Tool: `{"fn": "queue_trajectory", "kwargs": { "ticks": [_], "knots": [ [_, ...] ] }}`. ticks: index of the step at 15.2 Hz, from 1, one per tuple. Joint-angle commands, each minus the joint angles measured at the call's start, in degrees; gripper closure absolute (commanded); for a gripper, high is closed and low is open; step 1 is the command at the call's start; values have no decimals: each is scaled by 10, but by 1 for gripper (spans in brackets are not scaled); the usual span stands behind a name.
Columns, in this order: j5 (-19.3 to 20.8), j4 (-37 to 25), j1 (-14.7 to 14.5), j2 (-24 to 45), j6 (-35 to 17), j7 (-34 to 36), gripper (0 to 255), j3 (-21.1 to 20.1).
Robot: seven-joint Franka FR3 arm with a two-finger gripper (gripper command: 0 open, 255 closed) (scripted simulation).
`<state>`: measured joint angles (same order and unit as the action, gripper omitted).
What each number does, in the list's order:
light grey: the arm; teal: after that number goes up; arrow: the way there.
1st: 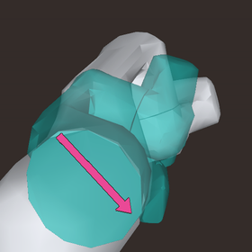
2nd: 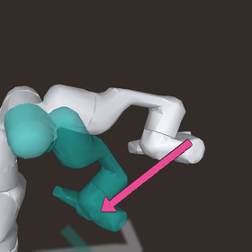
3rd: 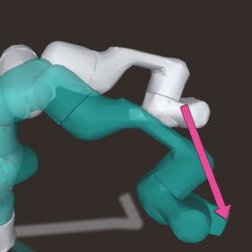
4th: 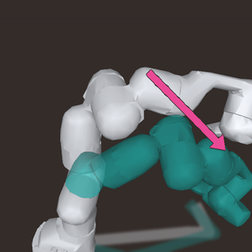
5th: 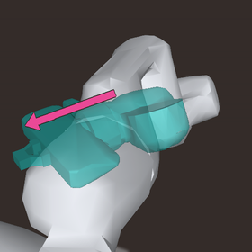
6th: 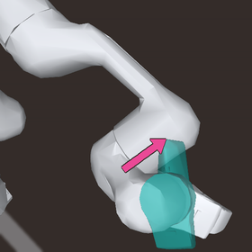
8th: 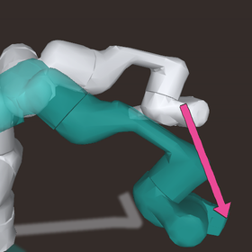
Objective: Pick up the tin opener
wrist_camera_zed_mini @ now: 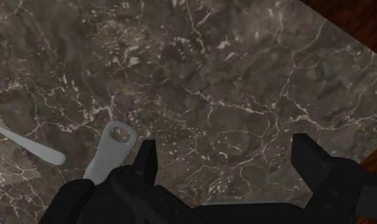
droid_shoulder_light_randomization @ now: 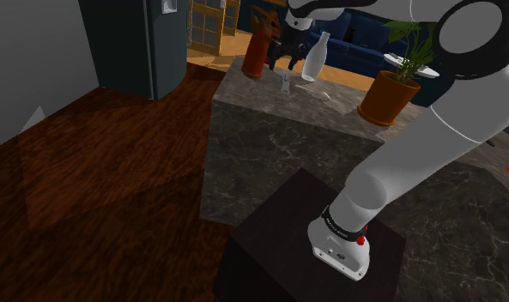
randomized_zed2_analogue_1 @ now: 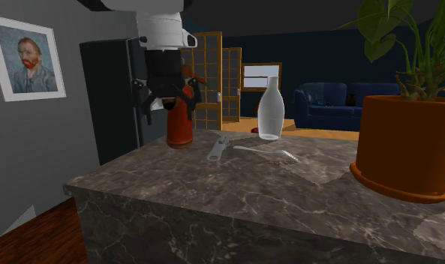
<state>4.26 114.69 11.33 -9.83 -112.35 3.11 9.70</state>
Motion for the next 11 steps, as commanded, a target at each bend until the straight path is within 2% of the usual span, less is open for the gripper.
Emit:
{"fn": "queue_trajectory", "kwargs": {
  "ticks": [1,11],
  "knots": [
    [-5,-24,13,53,-7,2,0,16],
    [-65,-178,67,227,-31,8,0,66]
  ]
}}
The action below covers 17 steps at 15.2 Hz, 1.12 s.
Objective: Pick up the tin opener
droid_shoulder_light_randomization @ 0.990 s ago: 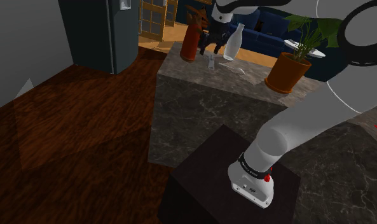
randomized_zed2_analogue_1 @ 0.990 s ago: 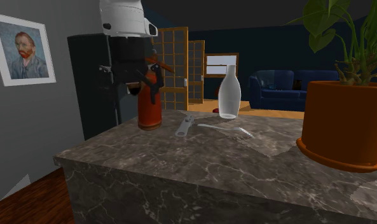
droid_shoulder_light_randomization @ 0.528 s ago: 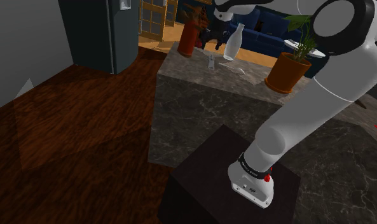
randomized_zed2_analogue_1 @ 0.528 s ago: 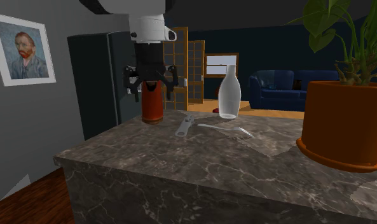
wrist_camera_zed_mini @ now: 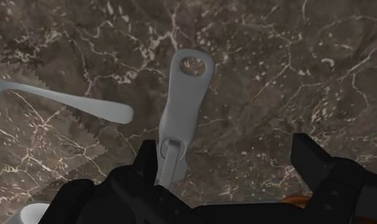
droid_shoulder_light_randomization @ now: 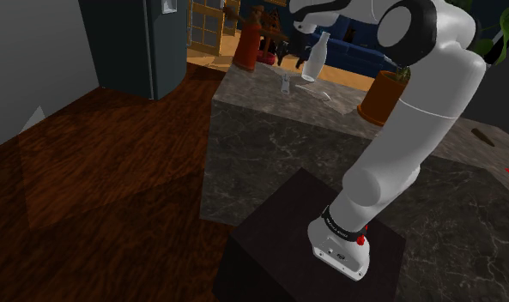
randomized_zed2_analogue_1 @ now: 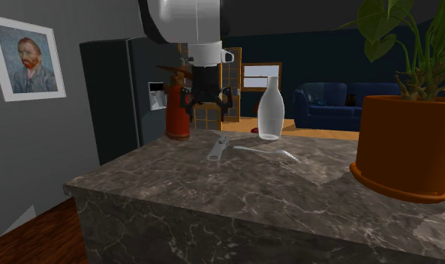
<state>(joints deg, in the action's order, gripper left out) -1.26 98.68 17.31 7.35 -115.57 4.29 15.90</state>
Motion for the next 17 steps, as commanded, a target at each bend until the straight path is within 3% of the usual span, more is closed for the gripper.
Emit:
{"fn": "queue_trajectory", "kwargs": {
  "ticks": [1,4,13,14,17],
  "knots": [
    [-18,-36,14,73,1,-4,0,8],
    [-36,-81,33,117,3,-2,0,15],
    [-42,-40,33,130,-50,-5,0,14],
    [-41,-42,32,130,-48,-3,255,13],
    [-42,-49,32,134,-45,-3,255,13]
  ]
}}
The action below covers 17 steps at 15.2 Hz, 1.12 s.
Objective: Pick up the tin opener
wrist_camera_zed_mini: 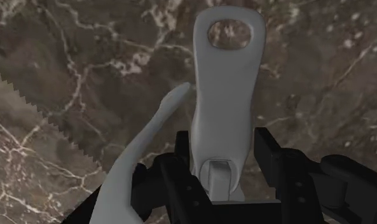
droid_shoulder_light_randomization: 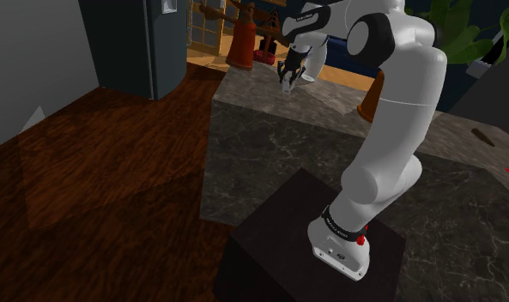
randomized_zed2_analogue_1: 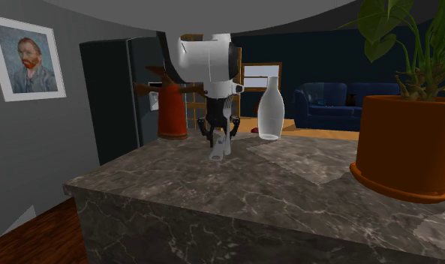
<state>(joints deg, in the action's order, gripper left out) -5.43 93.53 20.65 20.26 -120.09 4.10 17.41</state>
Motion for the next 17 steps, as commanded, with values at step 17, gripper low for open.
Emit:
{"fn": "queue_trajectory", "kwargs": {
  "ticks": [17],
  "knots": [
    [7,-51,0,-15,73,1,255,2]
  ]
}}
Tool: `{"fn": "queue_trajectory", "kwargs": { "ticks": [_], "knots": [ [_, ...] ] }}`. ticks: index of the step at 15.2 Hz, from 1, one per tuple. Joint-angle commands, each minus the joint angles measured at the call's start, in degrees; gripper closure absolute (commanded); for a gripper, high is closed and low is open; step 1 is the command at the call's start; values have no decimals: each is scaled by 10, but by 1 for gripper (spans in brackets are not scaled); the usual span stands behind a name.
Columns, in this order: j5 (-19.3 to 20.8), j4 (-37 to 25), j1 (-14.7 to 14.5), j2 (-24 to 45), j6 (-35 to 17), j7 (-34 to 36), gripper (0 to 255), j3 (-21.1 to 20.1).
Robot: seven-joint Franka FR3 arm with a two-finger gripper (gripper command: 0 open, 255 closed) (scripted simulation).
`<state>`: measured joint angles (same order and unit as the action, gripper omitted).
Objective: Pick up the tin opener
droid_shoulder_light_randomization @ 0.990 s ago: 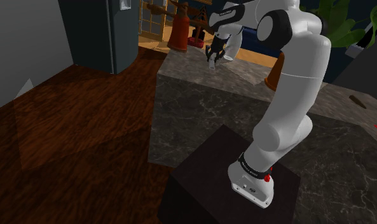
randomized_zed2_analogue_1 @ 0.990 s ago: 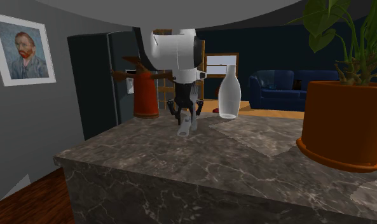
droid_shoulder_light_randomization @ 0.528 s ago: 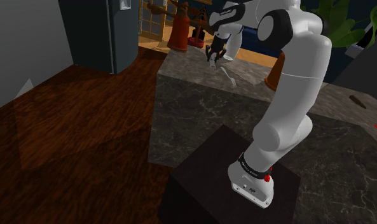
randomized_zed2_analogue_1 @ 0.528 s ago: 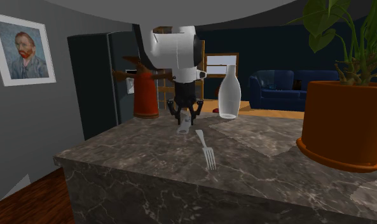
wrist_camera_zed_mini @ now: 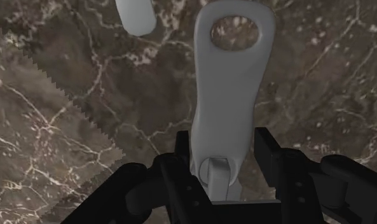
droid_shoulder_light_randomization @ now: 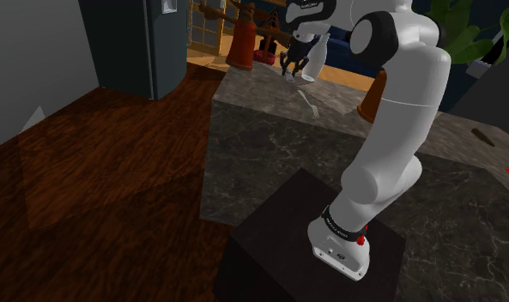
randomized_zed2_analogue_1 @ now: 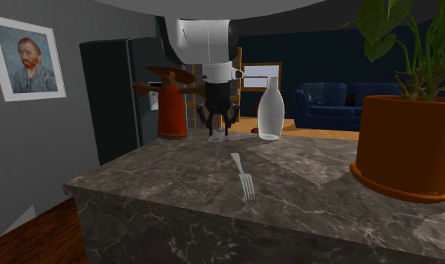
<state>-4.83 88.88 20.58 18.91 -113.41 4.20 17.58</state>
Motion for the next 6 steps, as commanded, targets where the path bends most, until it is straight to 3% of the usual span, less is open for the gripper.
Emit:
{"fn": "queue_trajectory", "kwargs": {
  "ticks": [1,6],
  "knots": [
    [1,-11,0,-3,14,0,255,1],
    [2,-33,1,-4,37,0,255,1]
  ]
}}
